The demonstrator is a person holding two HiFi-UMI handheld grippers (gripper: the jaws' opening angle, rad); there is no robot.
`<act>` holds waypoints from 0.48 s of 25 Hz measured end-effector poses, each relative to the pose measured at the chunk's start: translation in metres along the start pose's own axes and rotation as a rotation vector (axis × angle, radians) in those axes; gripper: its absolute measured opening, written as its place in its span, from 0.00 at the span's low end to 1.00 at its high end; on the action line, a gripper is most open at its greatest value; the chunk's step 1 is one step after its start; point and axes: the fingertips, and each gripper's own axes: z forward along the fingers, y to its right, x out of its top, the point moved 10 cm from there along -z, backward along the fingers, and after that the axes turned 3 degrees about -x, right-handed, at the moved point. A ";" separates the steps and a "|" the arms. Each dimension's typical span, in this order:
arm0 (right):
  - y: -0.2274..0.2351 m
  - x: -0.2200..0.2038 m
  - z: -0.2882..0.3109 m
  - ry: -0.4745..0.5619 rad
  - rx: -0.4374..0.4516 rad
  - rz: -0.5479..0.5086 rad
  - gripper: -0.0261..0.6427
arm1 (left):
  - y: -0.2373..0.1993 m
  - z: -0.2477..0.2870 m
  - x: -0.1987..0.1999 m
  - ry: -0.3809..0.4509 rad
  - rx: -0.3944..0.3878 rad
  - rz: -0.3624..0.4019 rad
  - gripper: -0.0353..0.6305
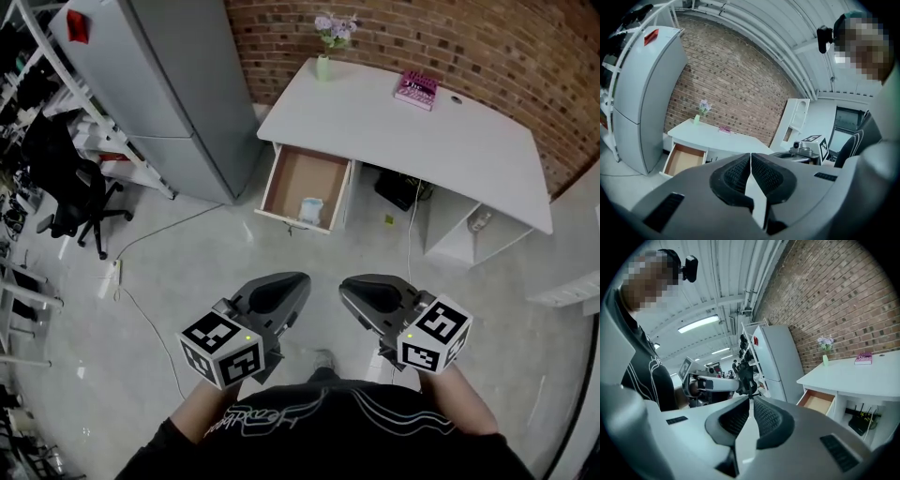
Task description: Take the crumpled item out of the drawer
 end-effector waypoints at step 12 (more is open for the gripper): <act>0.056 0.023 0.049 0.008 -0.062 -0.014 0.12 | -0.072 0.012 0.013 0.005 0.039 -0.022 0.09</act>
